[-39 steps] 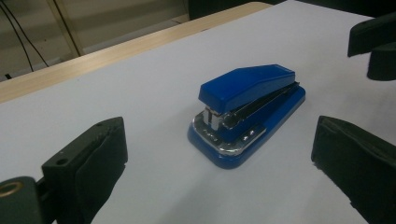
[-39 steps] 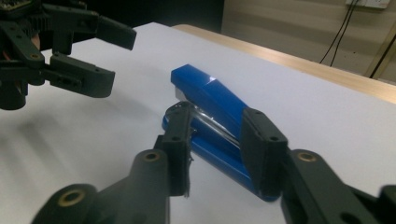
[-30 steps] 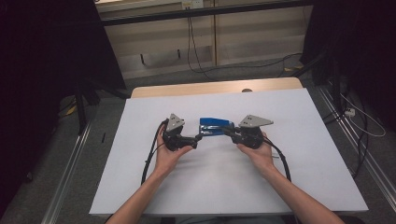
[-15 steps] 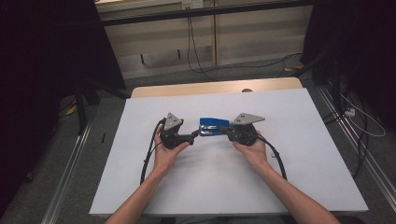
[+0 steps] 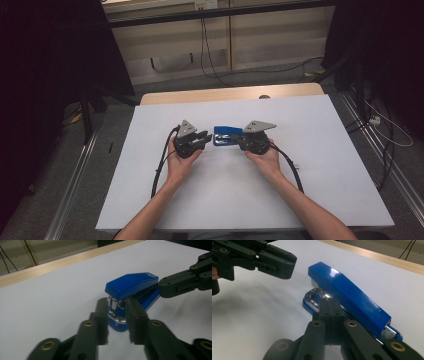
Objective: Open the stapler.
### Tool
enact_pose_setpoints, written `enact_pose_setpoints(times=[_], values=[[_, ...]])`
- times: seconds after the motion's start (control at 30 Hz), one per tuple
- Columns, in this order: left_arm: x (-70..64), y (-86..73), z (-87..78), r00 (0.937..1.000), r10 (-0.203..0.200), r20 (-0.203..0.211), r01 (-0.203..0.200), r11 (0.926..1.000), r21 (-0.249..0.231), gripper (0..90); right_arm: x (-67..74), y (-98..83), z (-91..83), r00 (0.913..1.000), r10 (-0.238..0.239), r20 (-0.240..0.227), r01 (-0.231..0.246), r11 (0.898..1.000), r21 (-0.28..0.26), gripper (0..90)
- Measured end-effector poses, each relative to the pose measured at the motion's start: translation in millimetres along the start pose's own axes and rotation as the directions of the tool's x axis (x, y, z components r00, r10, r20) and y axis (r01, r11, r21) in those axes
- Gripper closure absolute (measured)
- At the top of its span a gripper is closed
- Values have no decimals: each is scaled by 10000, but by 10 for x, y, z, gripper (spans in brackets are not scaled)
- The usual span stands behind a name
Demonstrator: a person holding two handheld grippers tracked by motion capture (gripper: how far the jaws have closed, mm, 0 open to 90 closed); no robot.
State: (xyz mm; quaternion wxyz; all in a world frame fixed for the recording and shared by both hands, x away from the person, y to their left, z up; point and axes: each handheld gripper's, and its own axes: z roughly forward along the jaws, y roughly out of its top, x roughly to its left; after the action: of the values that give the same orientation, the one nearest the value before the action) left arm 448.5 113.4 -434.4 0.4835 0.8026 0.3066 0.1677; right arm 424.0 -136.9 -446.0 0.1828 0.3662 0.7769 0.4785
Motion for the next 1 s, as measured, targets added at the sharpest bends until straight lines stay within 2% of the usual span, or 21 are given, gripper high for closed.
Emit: enact_pose_setpoints(times=[0.1, 0.13, 0.27, 0.4, 0.63, 0.83, 0.97, 1.0], values=[[-11, -3, 39, 9999, 172, -13, -172, 9997, 182, 896, 2, 25, 23, 9999, -110, 29, 110, 9999, 113, 900], [-11, -5, 59, 9999, 132, -27, -131, 9996, 251, 900, 2, 36, 29, 9999, -150, 22, 149, 9998, 145, 900], [-18, -13, 143, 9998, 147, -132, -140, 9985, 525, 900, 22, 41, 76, 10000, 19, 58, -21, 9992, 396, 900], [0, -18, 179, 9995, 179, -256, -161, 9974, 701, 900, 40, 19, 123, 9998, -142, 107, 135, 9981, 599, 900], [59, -8, 245, 9990, -222, -389, 246, 9977, 632, 900, 12, 19, 180, 9997, -167, 186, 153, 9970, 755, 900], [71, -21, 272, 9992, -66, -399, 98, 9968, 798, 900, 21, 12, 224, 9996, -243, 158, 227, 9951, 967, 900], [56, -14, 299, 9994, -121, -329, 148, 9965, 818, 900, 18, 23, 256, 9995, -252, 191, 228, 9930, 1162, 900], [50, -9, 303, 9995, -7, -319, 35, 9962, 872, 900, 15, 25, 261, 9994, -276, 198, 251, 9928, 1173, 900]])
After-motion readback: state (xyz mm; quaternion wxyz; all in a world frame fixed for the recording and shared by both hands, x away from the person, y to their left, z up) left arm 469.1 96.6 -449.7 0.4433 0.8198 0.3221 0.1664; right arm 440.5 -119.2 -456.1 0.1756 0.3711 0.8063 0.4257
